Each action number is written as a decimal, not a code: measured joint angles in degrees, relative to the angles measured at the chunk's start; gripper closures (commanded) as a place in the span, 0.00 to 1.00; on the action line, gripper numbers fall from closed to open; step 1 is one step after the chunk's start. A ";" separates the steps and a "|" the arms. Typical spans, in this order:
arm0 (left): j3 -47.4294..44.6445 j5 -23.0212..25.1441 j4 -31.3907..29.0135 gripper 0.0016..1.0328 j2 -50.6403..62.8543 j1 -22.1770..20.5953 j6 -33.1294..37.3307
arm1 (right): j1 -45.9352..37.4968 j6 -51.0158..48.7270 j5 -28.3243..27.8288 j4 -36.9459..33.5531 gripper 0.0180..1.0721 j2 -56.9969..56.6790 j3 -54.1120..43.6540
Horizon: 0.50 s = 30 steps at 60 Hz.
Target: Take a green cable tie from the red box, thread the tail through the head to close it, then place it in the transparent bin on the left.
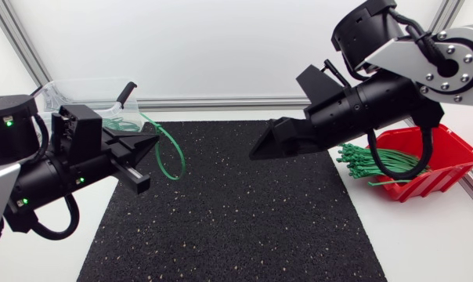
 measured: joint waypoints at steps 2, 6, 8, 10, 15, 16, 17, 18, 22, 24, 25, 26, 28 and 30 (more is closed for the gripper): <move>1.01 -0.20 -0.68 0.97 0.92 2.84 0.02 | -0.22 -0.59 2.03 0.59 0.04 0.02 -0.39; 4.92 -0.39 -3.21 0.97 3.52 8.81 -0.02 | -0.48 -1.14 6.47 3.21 0.04 0.00 -1.46; 7.34 -0.42 -3.96 0.97 5.07 11.61 -0.02 | -0.59 -1.57 8.33 4.28 0.04 -0.02 -2.01; 10.84 -0.42 -4.17 0.97 7.45 15.23 -0.04 | -0.59 -2.16 10.47 5.51 0.04 -0.28 -3.26; 18.08 -0.92 -4.83 0.97 12.41 21.46 -0.50 | -0.57 -2.78 13.38 7.10 0.04 -1.38 -5.64; 19.47 -1.22 -5.22 0.97 13.35 22.38 -0.66 | -0.57 -2.84 13.73 7.21 0.04 -1.62 -5.97; 20.87 -1.46 -5.60 0.97 14.36 23.30 -0.94 | -0.55 -2.97 14.47 7.30 0.04 -1.90 -6.36; 22.71 -1.57 -6.14 0.97 15.63 24.41 -1.40 | -0.50 -3.02 15.10 7.56 0.04 -2.19 -6.67; 28.37 -1.73 -7.80 0.97 19.78 27.50 -2.45 | -0.24 -3.69 17.51 9.42 0.04 -3.54 -8.17; 31.43 -2.12 -8.28 0.97 21.90 28.92 -3.08 | -0.20 -3.87 17.92 9.81 0.04 -4.15 -8.72; 32.76 -2.40 -8.66 0.97 23.23 29.46 -3.30 | -0.20 -3.98 18.08 9.90 0.04 -4.48 -8.98; 34.14 -2.89 -8.96 0.97 24.28 29.94 -3.52 | -0.17 -4.02 18.12 10.05 0.04 -4.76 -9.20; 36.74 -4.00 -9.49 0.97 26.40 30.75 -3.87 | -0.11 -4.04 18.73 10.25 0.04 -5.46 -9.75; 39.65 -5.22 -10.19 0.97 28.70 31.52 -4.26 | 0.04 -4.04 19.17 10.40 0.04 -6.10 -10.25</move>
